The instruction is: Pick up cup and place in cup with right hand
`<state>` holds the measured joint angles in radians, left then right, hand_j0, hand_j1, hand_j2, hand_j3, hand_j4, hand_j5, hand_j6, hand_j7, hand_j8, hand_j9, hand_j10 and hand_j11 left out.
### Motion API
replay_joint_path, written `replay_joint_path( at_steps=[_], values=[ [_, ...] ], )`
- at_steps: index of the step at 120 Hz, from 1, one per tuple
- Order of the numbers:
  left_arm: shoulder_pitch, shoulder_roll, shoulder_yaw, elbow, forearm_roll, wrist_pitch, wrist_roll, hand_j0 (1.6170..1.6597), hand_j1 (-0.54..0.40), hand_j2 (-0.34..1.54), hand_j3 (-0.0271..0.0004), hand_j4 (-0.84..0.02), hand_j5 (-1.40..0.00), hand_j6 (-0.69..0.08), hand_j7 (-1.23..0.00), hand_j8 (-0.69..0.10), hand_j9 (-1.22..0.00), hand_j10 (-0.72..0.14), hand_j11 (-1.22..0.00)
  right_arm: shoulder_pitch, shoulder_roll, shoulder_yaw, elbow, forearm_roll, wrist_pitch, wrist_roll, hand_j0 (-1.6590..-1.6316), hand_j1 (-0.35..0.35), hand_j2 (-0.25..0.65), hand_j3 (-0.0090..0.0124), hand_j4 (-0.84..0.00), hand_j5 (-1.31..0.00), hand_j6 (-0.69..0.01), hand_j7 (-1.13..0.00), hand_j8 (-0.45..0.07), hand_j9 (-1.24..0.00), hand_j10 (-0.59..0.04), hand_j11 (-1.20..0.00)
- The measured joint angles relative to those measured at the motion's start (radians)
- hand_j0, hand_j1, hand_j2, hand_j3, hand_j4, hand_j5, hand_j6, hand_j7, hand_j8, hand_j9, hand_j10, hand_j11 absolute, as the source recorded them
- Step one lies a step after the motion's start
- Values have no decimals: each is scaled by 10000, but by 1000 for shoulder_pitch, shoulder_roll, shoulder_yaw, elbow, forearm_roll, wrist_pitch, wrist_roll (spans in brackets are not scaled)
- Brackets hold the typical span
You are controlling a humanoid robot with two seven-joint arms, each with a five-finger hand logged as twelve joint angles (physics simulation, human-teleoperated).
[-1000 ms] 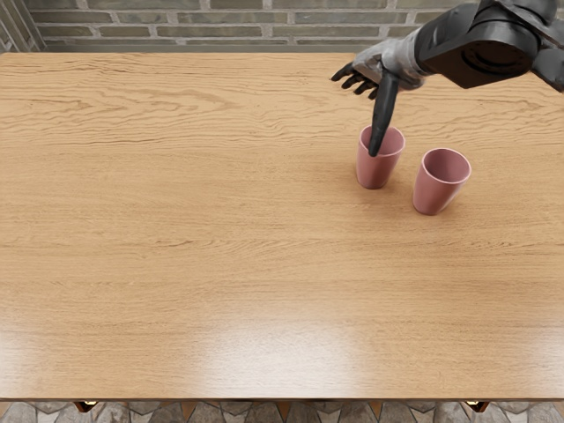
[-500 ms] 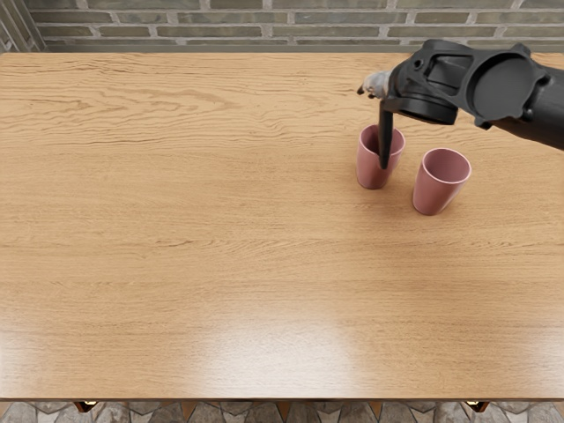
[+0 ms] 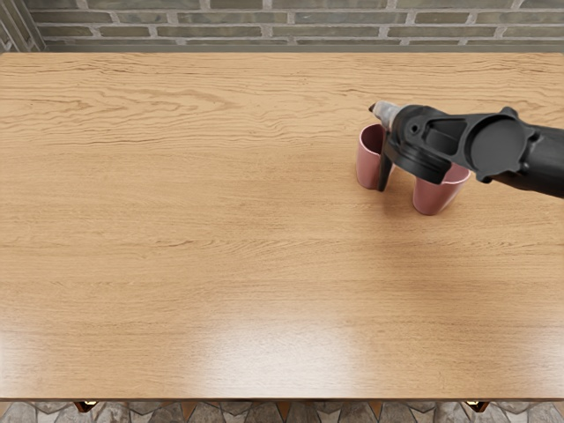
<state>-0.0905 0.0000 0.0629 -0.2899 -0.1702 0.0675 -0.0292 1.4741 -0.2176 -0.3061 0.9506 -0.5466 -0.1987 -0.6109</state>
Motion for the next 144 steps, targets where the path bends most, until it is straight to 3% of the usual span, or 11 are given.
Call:
replay_joint_path(
  at_steps=[9, 74, 91, 100, 103, 106, 111, 112, 128, 131, 144],
  values=[
    [0, 0, 0, 0, 0, 0, 0, 16581, 3444, 6, 0, -39, -50, -38, -50, -38, -50, -38, -50, -3, 12, 0, -7, -4, -4, 0, -16581, -3109, -54, 0, -346, -426, -359, -422, -350, -425, -341, -424],
    [0, 0, 0, 0, 0, 0, 0, 16581, 3444, 6, 0, -38, -50, -38, -50, -38, -50, -38, -50, -10, 32, -11, -33, -43, -10, 0, -16581, -976, -406, 0, -2126, -2738, -2139, -2735, -2130, -2737, -2121, -2737],
    [0, 0, 0, 0, 0, 0, 0, 16581, 3443, 7, -1, -38, -51, -38, -51, -38, -51, -38, -51, -12, 32, -32, -34, -50, -9, 0, -16580, 201, -523, 7, -3177, -3993, -3161, -3987, -3202, -3986, -3197, -3979],
    [0, 0, 0, 0, 0, 0, 0, 16581, 3441, 10, -2, -37, -53, -37, -53, -37, -53, -37, -54, -13, 32, -34, -34, -55, -6, 0, -16550, 324, -792, -4, -4051, -5259, -3497, -5177, -4070, -5276, -4052, -5268],
    [0, 0, 0, 0, 0, 0, 0, 16581, 3441, 11, -2, -37, -54, -37, -53, -37, -54, -37, -54, -13, 32, -33, -34, -54, -6, 0, -16541, 333, -666, -1, -4318, -5684, -3448, -5567, -3976, -5691, -4318, -5683],
    [0, 0, 0, 0, 0, 0, 0, 16581, 3441, 11, -2, -37, -54, -37, -54, -37, -54, -37, -54, -13, 32, -31, -34, -53, -5, 0, -16532, 423, -519, -26, -4646, -6029, -3636, -5953, -3824, -6048, -4600, -6039],
    [0, 0, 0, 0, 0, 0, 0, 16581, 3441, 11, -2, -37, -54, -37, -54, -37, -54, -37, -54, -13, 32, -29, -34, -47, -5, -1, -16521, 539, -524, -3, -4665, -6583, -3380, -6513, -3528, -6603, -4992, -6591],
    [0, 0, 0, 0, 0, 0, 0, 16581, 3441, 10, -2, -37, -54, -37, -53, -37, -54, -37, -54, -13, 32, -28, -33, -46, -5, -1, -16517, 523, -543, -9, -4606, -6680, -3336, -6612, -3419, -6704, -5057, -6693],
    [0, 0, 0, 0, 0, 0, 0, 16581, 3442, 9, -2, -38, -52, -38, -52, -38, -52, -37, -53, -11, 30, 29, -32, -34, -1, -1, -16506, 724, -553, 26, -3937, -8088, -2399, -7718, -2368, -7991, -4372, -7979],
    [0, 0, 0, 0, 0, 0, 0, 16581, 3442, 9, -2, -38, -52, -38, -52, -37, -52, -37, -52, -10, 28, 42, -31, -32, 1, -1, -16507, 832, -428, -1, -3805, -8291, -2389, -7856, -2296, -8153, -4270, -8128],
    [0, 0, 0, 0, 0, 0, 0, 16581, 3443, 8, -1, -39, -52, -38, -51, -38, -51, -38, -51, 19, -3, 82, -20, -20, 17, 0, -16507, 1309, 26, 5, -2934, -9021, -1663, -8294, -1611, -8687, -3558, -8614]
  ],
)
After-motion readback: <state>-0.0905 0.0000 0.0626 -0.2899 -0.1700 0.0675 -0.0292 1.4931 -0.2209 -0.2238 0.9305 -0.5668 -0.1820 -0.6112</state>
